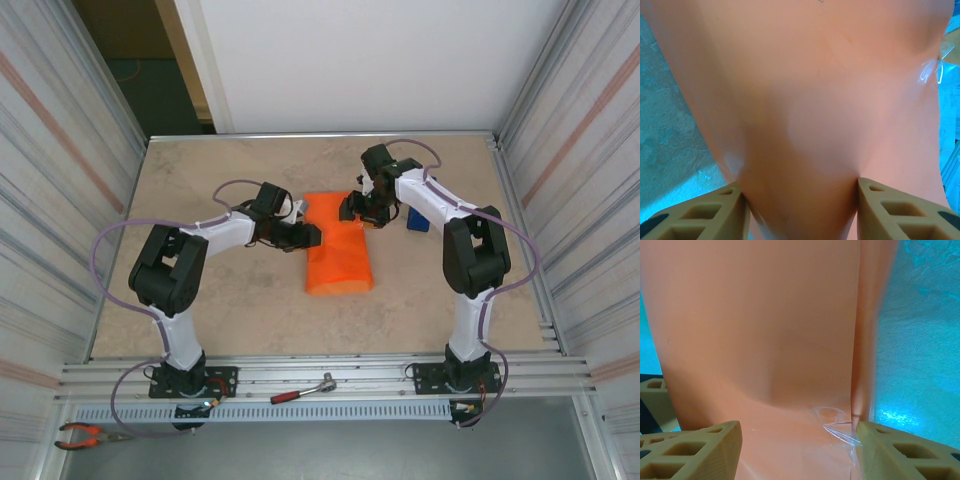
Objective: Wrap the gift box in paper
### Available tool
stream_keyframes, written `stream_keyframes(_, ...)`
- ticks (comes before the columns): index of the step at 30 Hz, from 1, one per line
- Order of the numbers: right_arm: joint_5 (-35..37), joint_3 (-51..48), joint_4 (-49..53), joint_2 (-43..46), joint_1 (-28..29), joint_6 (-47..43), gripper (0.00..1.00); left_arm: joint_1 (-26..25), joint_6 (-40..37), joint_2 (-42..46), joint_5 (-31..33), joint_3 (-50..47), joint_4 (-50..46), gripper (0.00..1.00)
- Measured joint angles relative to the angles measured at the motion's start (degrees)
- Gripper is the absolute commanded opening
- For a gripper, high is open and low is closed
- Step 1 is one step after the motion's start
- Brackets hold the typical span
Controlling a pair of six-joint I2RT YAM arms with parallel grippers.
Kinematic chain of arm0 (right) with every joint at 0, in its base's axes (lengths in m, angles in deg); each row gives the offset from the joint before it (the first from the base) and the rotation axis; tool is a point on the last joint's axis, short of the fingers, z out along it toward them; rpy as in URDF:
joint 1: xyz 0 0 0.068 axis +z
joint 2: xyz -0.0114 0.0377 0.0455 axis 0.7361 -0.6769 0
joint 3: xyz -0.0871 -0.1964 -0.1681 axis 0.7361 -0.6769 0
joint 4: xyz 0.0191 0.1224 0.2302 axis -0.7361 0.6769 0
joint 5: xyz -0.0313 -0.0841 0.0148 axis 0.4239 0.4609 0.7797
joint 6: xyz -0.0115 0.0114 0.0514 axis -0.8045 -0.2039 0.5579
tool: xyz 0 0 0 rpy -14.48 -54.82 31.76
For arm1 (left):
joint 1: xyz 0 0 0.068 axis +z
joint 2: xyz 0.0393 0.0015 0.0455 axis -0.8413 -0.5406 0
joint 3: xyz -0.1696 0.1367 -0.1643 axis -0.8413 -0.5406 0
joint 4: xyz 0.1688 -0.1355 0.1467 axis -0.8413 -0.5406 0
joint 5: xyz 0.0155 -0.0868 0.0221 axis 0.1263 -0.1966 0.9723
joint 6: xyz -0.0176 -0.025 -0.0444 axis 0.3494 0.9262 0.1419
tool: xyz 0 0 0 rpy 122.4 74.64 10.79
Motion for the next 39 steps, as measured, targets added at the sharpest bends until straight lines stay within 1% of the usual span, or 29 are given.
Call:
stream_keyframes(21,-0.7,-3.3,-4.3,1.8,-0.6,9.1,0.65,0.0,0.3,0.2,0.0,-0.3,0.4,0.48)
stream_keyframes(30,-3.1,-6.1,-7.8,3.1,-2.0,13.5,0.65,0.0,0.5,0.2,0.0,-0.4,0.5,0.47)
stream_keyframes(34,-1.1,-8.4,-8.4,3.4,-3.3,15.0,0.65,0.0,0.5,0.2,0.0,-0.4,0.4,0.47)
stream_keyframes(39,-0.7,-10.4,-8.6,3.4,-5.2,17.1,0.65,-0.2,0.4,0.3,-0.2,-0.5,1.1,0.47)
